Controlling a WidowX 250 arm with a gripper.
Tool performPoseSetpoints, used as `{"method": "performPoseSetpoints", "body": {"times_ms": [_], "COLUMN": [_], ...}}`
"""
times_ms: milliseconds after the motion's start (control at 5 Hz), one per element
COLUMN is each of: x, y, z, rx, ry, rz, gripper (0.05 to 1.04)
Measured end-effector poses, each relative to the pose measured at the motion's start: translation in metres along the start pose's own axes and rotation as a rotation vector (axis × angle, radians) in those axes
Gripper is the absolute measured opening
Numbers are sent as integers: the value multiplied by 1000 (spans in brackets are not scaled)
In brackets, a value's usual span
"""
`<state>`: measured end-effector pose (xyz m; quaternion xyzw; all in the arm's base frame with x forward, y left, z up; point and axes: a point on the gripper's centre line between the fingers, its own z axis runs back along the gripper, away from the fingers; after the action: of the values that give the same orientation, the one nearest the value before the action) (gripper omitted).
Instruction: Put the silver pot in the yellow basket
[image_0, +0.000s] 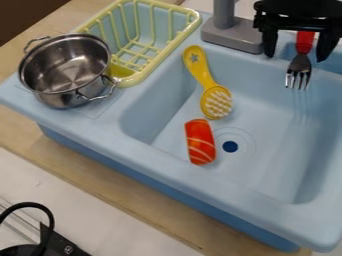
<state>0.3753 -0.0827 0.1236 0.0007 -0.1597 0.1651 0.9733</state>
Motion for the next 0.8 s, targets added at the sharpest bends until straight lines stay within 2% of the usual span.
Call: {"method": "performPoseSetpoints", "body": {"times_ms": [200,800], "x": [-4,-28], "y": [1,11], "z": [-6,9], "rx": [13,22], "ry": [16,-46], "rz": [0,8], "gripper": [989,990]}}
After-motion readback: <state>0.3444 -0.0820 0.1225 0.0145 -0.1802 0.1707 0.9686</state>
